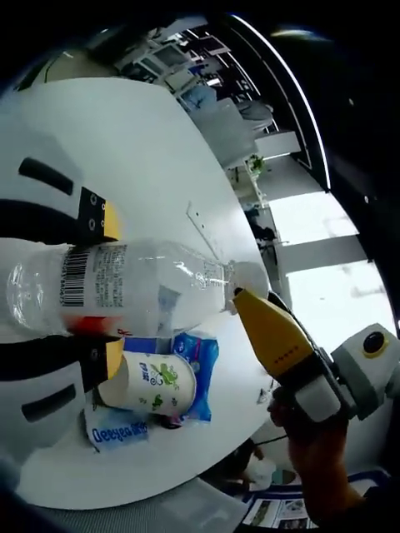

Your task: Arrange the tabletop items into an orderly group along one side of the table until the central work area is clear of visible clutter.

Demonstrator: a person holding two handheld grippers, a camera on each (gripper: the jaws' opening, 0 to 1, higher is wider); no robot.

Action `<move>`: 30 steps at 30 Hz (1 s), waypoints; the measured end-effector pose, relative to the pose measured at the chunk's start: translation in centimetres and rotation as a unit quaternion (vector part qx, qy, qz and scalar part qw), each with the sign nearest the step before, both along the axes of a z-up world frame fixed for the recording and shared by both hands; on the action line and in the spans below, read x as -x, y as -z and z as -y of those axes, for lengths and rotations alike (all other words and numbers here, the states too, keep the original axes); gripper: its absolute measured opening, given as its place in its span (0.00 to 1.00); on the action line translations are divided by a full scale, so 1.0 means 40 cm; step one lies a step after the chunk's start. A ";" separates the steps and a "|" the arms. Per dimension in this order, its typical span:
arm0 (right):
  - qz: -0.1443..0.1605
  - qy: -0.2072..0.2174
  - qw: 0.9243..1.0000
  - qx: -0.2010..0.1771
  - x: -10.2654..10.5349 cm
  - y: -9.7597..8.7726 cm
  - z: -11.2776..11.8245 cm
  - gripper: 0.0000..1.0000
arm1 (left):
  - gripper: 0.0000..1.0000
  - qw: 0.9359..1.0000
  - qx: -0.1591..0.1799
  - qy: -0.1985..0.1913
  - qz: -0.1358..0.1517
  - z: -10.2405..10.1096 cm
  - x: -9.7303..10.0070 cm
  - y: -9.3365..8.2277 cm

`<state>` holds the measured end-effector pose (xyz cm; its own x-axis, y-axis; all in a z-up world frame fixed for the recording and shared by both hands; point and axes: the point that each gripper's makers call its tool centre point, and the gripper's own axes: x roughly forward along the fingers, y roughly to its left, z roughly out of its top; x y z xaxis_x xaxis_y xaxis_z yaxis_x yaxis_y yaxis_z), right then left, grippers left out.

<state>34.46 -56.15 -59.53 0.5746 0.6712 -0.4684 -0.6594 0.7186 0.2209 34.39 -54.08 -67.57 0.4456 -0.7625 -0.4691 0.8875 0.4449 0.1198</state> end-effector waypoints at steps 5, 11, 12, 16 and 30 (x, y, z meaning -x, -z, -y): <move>0.014 -0.007 1.000 0.011 0.004 -0.016 -0.013 0.18 | 0.40 1.000 0.007 -0.003 -0.002 -0.004 0.000 -0.004; 0.018 -0.017 1.000 0.011 0.019 -0.025 -0.036 0.18 | 0.40 1.000 0.008 -0.003 -0.004 -0.017 0.006 -0.005; 0.019 -0.020 1.000 0.011 0.022 -0.027 -0.041 0.18 | 0.40 1.000 0.008 -0.002 -0.005 -0.020 0.007 -0.006; 0.022 -0.033 0.999 0.010 0.032 -0.034 -0.071 0.18 | 0.40 1.000 0.011 -0.003 -0.012 -0.036 0.011 -0.006; 0.042 -0.073 0.996 0.018 0.064 -0.036 -0.147 0.18 | 0.40 1.000 0.007 -0.014 -0.023 -0.080 0.028 -0.002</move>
<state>31.90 -50.26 -58.10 0.5114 0.7336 -0.4476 -0.7721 0.6209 0.1357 33.26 -50.89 -67.50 0.4456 -0.7563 -0.4790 0.8787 0.4719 0.0724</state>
